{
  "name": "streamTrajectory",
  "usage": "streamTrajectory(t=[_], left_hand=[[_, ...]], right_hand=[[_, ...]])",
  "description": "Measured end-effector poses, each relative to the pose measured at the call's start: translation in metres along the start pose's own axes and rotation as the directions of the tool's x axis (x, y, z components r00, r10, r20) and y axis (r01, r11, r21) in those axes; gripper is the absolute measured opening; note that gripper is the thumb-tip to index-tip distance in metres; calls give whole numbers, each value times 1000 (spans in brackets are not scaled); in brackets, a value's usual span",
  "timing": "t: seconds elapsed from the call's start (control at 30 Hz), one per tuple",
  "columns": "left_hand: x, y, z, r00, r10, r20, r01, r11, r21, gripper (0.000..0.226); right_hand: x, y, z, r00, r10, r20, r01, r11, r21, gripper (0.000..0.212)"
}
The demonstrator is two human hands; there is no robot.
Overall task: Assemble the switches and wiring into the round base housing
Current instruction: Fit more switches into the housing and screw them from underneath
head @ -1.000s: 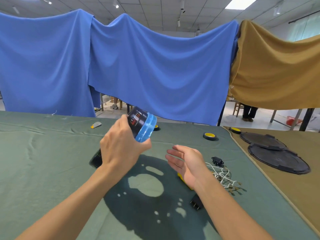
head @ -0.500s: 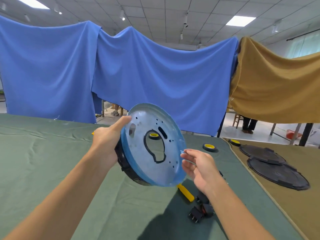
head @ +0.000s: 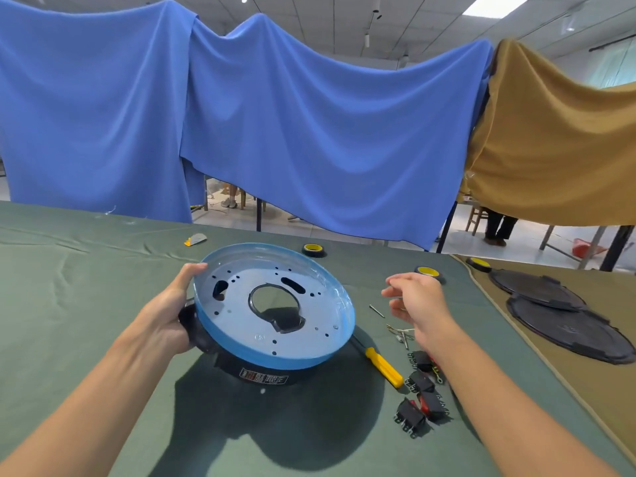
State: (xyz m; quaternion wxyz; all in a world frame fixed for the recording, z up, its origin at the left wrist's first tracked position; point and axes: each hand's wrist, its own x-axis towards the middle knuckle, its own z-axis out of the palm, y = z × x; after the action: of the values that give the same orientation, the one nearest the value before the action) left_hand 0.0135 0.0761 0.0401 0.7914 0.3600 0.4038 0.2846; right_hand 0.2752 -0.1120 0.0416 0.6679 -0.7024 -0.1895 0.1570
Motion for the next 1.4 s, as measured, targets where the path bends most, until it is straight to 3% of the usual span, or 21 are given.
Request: streamTrajectory(t=[0.07,0.13,0.23,0.4,0.6,0.8,0.87,1.0,1.1,1.27,1.4], left_hand=[[13,0,-8,999,-18,-27,18,1000,-1,41],[22,-1,-13,999,-45,-2,45,999,-10,44],[35,-1,-18,993,-90,77,92,996,-20,40],[55,-8,-23,981,-143,133,142,990,18,38],[66,-13,-21,975,-169,144,165,985,41,41],[65,-14,-7,971,-191,146,185,981,54,43],[64,-15,-2,972,-179,151,171,983,66,45],[63,-20,10,970,-166,174,150,983,104,49],[64,-28,16,961,-185,203,157,976,148,53],[67,-40,15,915,-220,337,138,958,253,73],[64,-38,5,873,-241,425,111,945,309,95]], right_hand=[[15,12,4,996,-93,6,92,966,-243,17],[29,26,8,980,-187,62,191,824,-534,17],[50,41,16,966,-215,142,246,612,-752,16],[78,56,24,965,-178,193,254,447,-857,28],[91,61,28,957,-188,222,276,350,-895,33],[87,56,34,947,-123,298,314,144,-939,13],[86,52,31,955,-136,263,285,184,-941,14],[87,27,16,961,-252,115,227,477,-849,19],[76,-2,7,937,-343,62,269,599,-754,14],[33,-34,24,924,-302,236,375,838,-396,11],[4,-38,67,868,-258,424,385,889,-247,8]])
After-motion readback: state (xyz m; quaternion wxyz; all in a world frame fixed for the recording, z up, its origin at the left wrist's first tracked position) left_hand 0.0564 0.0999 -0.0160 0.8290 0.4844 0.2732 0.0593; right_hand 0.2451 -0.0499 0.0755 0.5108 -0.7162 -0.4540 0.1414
